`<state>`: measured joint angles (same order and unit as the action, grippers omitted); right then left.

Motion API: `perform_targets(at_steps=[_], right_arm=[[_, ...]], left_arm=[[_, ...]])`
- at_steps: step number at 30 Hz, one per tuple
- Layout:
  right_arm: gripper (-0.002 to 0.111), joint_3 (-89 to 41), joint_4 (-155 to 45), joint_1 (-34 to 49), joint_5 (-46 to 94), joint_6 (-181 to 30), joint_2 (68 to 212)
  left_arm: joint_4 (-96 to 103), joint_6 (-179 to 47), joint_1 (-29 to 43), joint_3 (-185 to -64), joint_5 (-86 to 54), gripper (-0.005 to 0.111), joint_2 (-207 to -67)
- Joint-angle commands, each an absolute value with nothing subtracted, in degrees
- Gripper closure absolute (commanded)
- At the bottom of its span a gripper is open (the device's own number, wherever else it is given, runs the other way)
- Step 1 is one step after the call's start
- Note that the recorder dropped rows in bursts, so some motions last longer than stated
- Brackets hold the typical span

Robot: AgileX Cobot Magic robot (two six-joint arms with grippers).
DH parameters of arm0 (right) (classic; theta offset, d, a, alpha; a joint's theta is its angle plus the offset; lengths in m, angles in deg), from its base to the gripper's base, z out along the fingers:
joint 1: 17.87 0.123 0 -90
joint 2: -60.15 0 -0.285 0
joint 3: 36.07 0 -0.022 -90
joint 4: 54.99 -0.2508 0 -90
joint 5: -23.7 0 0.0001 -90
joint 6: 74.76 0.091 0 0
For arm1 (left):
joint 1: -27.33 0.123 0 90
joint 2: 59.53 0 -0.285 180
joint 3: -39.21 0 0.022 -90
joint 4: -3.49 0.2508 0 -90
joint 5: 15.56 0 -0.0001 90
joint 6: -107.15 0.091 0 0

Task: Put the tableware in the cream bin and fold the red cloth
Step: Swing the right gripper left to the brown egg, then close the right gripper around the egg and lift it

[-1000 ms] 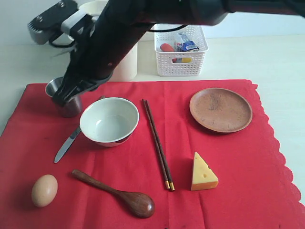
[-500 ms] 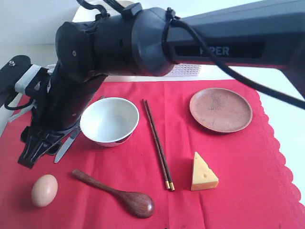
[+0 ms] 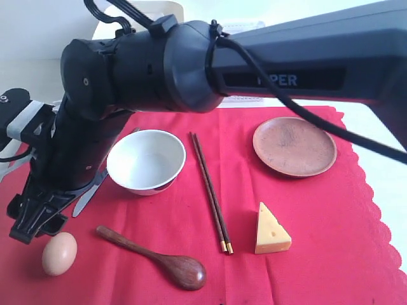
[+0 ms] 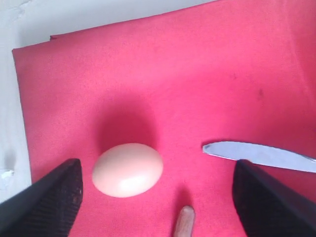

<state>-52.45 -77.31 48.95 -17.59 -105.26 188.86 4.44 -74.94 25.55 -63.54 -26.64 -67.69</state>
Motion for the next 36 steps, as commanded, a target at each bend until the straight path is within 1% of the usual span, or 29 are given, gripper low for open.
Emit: perform_targets(at_steps=[1,7,24,32,34,36], right_arm=[[0.03,-52.3,-77.3,50.8,-18.1,-105.1,189.0],[0.03,-52.3,-77.1,52.5,-18.0,-104.6,192.3],[0.03,-52.3,-78.4,52.8,-17.6,-102.2,197.5],[0.03,-52.3,-78.4,52.8,-17.3,-105.7,199.2],[0.032,-52.3,-78.4,52.8,-17.0,-105.7,199.2],[0.037,-52.3,-78.4,52.8,-17.1,-105.8,199.2]], left_arm=[[4.1,-74.9,25.7,-63.6,-26.6,0.103,-67.3],[4.1,-74.9,25.7,-63.6,-26.6,0.103,-67.3],[4.1,-74.9,25.7,-63.6,-26.6,0.103,-67.3],[4.1,-74.9,25.7,-63.6,-26.6,0.103,-67.3],[4.1,-74.9,25.7,-63.6,-26.6,0.103,-67.3],[4.1,-74.9,25.7,-63.6,-26.6,0.103,-67.3]])
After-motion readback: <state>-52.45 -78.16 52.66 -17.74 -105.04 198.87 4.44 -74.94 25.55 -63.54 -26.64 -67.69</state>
